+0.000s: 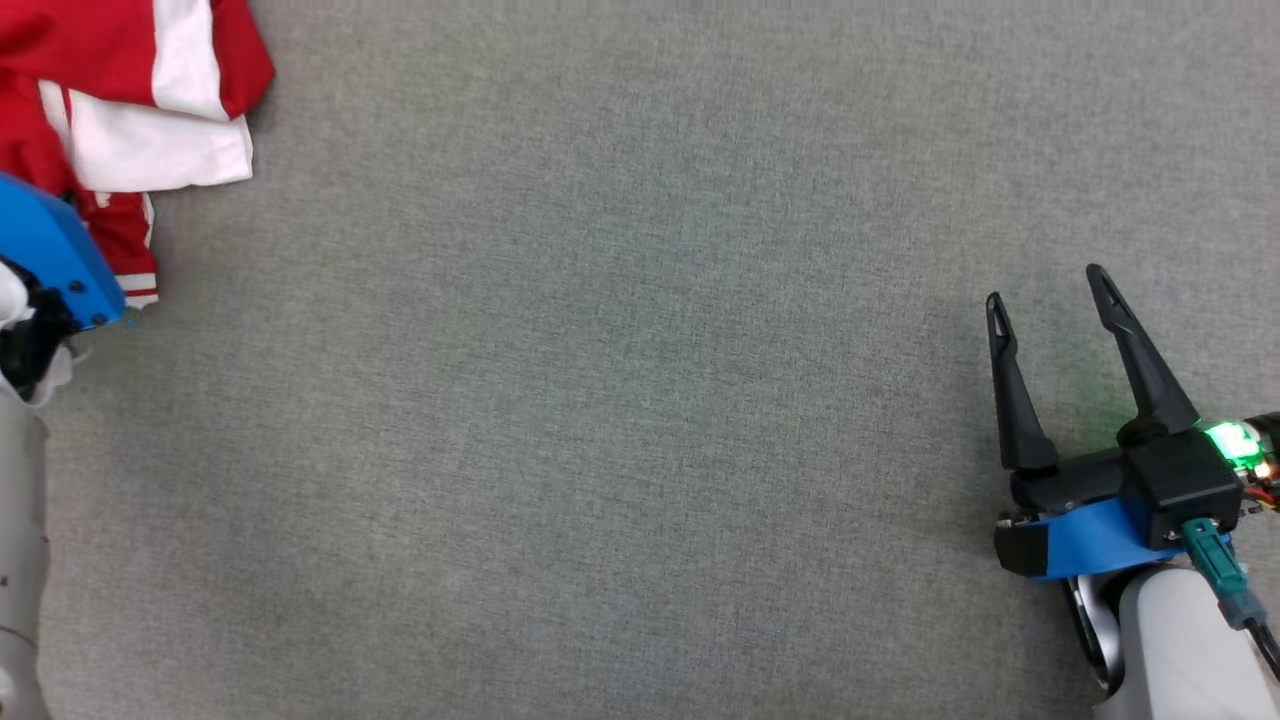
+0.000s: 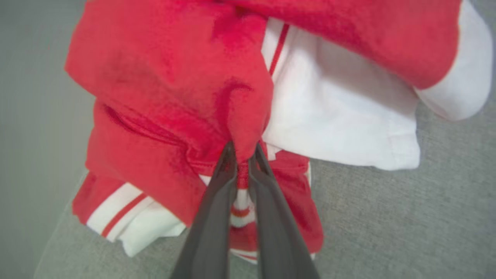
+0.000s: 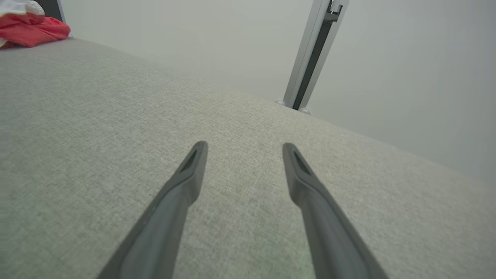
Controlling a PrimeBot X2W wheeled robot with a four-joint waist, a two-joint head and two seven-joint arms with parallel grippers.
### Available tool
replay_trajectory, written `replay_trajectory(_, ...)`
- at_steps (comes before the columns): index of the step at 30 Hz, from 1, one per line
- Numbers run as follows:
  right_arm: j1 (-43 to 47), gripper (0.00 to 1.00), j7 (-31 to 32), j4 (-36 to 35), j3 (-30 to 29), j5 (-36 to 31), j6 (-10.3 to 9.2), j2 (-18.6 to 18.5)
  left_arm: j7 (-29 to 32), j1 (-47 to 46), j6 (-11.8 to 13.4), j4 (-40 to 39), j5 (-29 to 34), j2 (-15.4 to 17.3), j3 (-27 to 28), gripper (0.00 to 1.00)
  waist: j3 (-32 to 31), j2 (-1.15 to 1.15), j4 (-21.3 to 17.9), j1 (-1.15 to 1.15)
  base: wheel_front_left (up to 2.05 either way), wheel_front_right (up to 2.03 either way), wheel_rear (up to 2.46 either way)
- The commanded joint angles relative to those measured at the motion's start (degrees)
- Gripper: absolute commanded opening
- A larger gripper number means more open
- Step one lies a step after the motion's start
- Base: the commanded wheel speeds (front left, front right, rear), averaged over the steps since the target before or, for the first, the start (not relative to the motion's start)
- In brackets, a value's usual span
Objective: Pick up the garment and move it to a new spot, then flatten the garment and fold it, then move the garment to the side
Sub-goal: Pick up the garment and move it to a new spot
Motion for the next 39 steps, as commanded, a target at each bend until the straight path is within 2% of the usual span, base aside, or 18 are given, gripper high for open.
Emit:
replay_trajectory(1, -0.9, 1.00, -0.2, 0.4, 0.2, 0.5, 0.01, 0.2, -0.7, -0.8, 0.0, 0.1, 0.2, 1.2, -0.3, 0.00, -1.3, 0.00, -0.4, 0.00, 0.00, 0.00, 0.00)
replay_trajectory(12, 2.8, 1.00, -0.2, 5.2, -0.5, 6.1, 0.01, 0.4, -2.7, -0.4, -0.2, -2.7, 1.6, 8.0, -2.0, 0.00, -15.6, 0.00, -2.7, 0.00, 0.00, 0.00, 0.00)
replay_trajectory(15, 4.7, 1.00, -0.2, 6.1, -1.4, 7.7, 0.01, 0.4, -2.0, -1.5, -0.4, -5.8, 1.3, 9.1, -3.4, 0.00, -19.6, 0.00, -3.5, 0.00, 0.00, 0.00, 0.00)
replay_trajectory(19, 7.7, 1.00, -0.2, 7.0, -2.1, 9.4, 0.01, 0.4, 0.0, -2.3, -0.4, -13.4, -1.8, 9.0, -7.4, 0.00, -24.4, 0.00, -4.9, 0.00, 0.00, 0.00, 0.00)
replay_trajectory(25, 11.2, 1.00, -0.2, 7.7, -3.5, 11.0, 0.01, 0.4, 5.6, -1.2, -0.3, -29.2, -6.8, 7.1, -14.2, 0.00, -29.4, 0.00, -7.8, 0.00, 0.00, 0.00, 0.00)
replay_trajectory(30, 11.7, 1.00, -0.2, 7.6, -3.6, 12.2, 0.01, 0.4, 8.4, -0.9, 0.2, -41.2, -10.3, 2.8, -15.9, 0.00, -30.5, 0.00, -11.2, 0.00, 0.00, 0.00, 0.00)
replay_trajectory(31, 11.7, 1.00, -0.2, 7.6, -3.6, 12.2, 0.01, 0.4, 8.4, -0.9, 0.2, -41.2, -10.3, 2.8, -15.9, 0.00, -30.5, 0.00, -11.2, 0.00, 0.00, 0.00, 0.00)
replay_trajectory(39, 11.0, 1.00, -0.2, 7.7, -4.0, 13.6, 0.01, 0.4, 9.9, 1.7, 1.5, -53.2, -15.4, -7.7, -20.0, 0.00, -29.8, 0.00, -15.7, 0.00, 0.00, 0.00, 0.00)
